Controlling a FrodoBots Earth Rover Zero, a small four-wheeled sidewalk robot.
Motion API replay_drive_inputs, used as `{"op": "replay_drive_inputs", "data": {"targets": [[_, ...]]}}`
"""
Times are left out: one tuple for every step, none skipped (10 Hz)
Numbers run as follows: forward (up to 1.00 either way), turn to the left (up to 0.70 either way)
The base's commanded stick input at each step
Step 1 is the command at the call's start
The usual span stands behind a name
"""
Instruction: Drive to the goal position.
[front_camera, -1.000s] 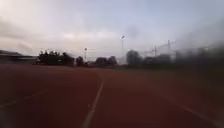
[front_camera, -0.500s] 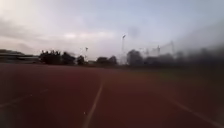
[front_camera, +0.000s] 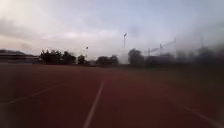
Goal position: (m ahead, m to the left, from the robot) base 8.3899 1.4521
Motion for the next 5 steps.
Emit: {"op": "replay_drive_inputs", "data": {"targets": [[0.7, 0.0], [0.7, 0.0], [0.7, 0.0], [0.7, 0.0], [0.7, 0.0]]}}
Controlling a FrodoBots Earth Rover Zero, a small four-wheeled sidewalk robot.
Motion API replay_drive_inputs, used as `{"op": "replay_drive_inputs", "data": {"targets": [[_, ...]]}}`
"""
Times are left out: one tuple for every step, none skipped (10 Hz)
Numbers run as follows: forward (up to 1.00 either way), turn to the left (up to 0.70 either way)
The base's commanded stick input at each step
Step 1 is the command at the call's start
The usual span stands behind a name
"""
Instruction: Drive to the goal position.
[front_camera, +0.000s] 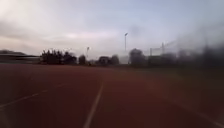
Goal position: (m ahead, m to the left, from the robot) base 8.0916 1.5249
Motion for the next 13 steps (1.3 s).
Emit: {"op": "replay_drive_inputs", "data": {"targets": [[0.7, 0.0], [0.7, 0.0], [0.7, 0.01], [0.7, 0.02], [0.7, 0.03], [0.7, 0.18], [0.7, 0.33], [0.7, 0.35], [0.7, 0.34], [0.7, 0.29], [0.7, 0.06], [0.7, 0.0], [0.7, 0.0]]}}
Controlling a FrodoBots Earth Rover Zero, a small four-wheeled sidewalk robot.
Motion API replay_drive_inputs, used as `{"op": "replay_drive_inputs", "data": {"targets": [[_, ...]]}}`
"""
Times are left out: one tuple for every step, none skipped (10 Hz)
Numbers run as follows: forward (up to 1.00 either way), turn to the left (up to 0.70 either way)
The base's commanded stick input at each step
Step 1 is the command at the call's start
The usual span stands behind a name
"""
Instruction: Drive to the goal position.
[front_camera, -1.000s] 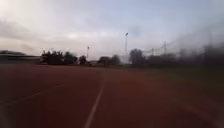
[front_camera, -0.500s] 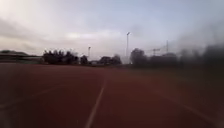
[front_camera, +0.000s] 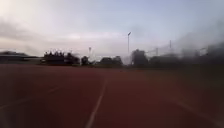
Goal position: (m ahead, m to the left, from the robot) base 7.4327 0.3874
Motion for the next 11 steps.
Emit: {"op": "replay_drive_inputs", "data": {"targets": [[0.7, 0.0], [0.7, 0.0], [0.7, 0.0], [0.7, 0.0], [0.7, 0.0], [0.7, 0.0], [0.7, 0.0], [0.7, 0.02], [0.7, 0.02], [0.7, 0.02], [0.7, 0.02]]}}
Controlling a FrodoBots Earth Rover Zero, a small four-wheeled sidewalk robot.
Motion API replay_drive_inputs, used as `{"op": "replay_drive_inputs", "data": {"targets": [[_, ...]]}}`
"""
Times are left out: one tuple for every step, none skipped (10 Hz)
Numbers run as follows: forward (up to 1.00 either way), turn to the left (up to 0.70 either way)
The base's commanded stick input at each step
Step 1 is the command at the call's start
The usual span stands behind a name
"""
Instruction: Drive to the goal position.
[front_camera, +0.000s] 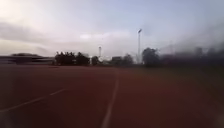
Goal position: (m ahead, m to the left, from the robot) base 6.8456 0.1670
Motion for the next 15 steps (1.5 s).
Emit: {"op": "replay_drive_inputs", "data": {"targets": [[0.7, 0.02], [0.7, 0.02], [0.7, 0.03], [0.7, 0.1], [0.7, 0.34], [0.7, 0.26], [0.7, 0.15], [0.7, 0.02], [0.7, 0.01], [0.7, 0.0], [0.7, 0.0], [0.7, 0.01], [0.7, 0.0], [0.7, 0.0], [0.7, 0.0]]}}
